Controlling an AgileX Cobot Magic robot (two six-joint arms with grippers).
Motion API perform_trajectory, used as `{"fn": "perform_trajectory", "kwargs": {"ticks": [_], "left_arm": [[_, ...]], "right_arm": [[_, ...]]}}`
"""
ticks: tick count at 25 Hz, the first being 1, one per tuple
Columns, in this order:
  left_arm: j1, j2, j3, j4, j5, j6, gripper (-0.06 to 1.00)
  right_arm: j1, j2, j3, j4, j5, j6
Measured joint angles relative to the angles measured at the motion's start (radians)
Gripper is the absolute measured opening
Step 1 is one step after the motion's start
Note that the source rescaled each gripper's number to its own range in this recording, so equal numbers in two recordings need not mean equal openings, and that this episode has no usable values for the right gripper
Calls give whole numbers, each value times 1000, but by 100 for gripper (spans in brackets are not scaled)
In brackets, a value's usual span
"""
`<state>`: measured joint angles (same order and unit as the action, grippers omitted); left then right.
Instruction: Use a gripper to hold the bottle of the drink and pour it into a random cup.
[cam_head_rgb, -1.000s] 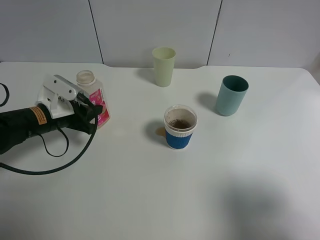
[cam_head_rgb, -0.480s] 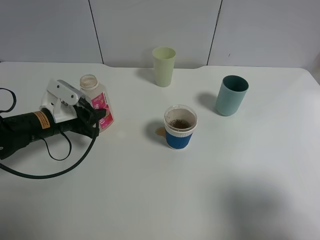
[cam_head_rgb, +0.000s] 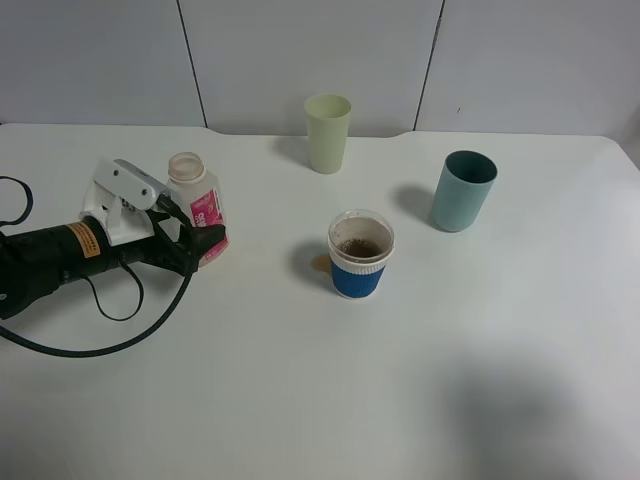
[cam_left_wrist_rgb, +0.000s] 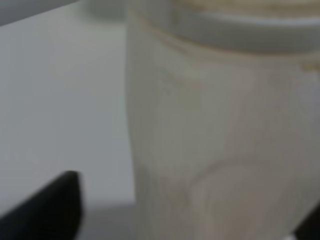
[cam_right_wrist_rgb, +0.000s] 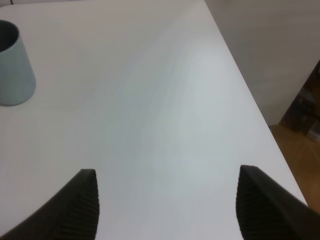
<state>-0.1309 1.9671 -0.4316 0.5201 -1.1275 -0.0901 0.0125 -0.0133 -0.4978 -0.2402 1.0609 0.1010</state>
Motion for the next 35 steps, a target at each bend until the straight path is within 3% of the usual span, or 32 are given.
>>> {"fn": "perform_trajectory", "kwargs": {"ticks": [1,4,12,19,22,28,35], "left_arm": [[0,0,0,0,0,0,90],[0,-7,0,0,3,0,98],[0,-192,12,0,105,-20,99],[0,-437,94,-55,205,-41,100],[0,-555,102,-58,290,-88,100],[0,-773,103,-59,477,-282,100],[0,-1031,93,-69,712,-334,100]], "right_arm": [[0,0,0,0,0,0],[0,0,0,0,0,0],[0,0,0,0,0,0],[0,0,0,0,0,0],[0,0,0,0,0,0],[0,0,0,0,0,0],[0,0,0,0,0,0]]}}
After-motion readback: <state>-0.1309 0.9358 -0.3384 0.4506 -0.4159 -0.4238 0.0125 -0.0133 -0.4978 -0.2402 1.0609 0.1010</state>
